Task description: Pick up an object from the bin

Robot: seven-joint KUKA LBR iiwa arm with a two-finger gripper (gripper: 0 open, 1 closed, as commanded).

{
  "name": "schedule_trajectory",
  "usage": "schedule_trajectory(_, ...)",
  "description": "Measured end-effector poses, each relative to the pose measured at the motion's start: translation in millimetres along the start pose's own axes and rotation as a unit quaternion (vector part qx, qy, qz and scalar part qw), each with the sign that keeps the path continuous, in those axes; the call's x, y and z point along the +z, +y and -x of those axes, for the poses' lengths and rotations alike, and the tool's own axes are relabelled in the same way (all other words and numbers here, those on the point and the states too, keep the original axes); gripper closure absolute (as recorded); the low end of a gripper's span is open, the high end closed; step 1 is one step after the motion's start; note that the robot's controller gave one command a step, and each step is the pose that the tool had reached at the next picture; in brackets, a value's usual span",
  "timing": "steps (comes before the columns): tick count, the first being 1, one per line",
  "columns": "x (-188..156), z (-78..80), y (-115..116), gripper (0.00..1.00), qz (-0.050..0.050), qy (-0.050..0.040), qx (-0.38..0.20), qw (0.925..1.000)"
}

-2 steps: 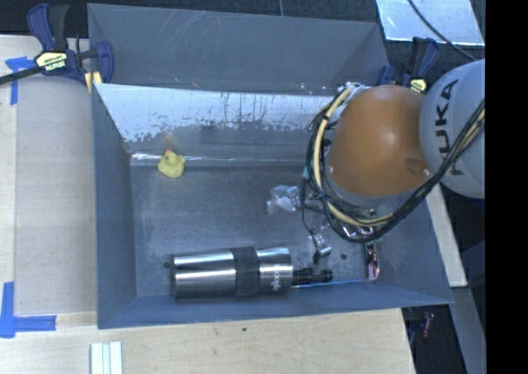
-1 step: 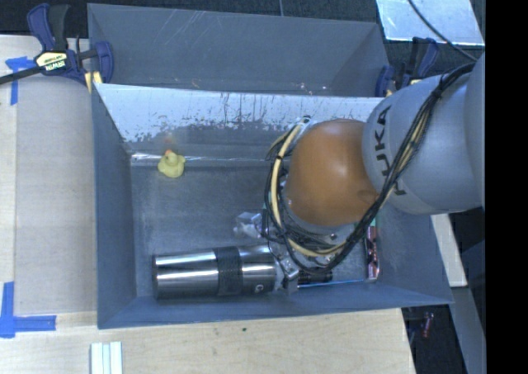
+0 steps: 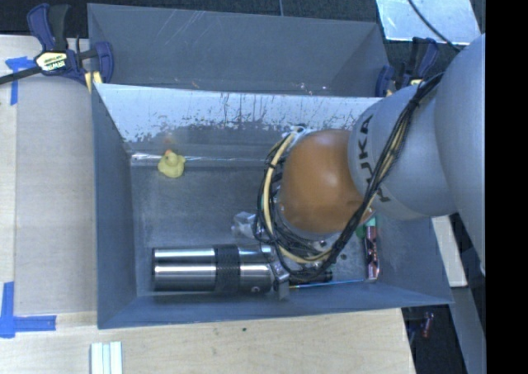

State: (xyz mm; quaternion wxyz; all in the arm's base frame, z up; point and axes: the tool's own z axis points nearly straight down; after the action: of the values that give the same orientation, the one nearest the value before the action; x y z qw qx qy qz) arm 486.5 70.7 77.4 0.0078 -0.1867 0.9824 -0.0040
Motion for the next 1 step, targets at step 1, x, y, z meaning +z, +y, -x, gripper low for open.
schedule_trajectory(1, 1.6, 22.3, 27.0, 1.0, -0.006, 0.0137, -0.042, 0.999)
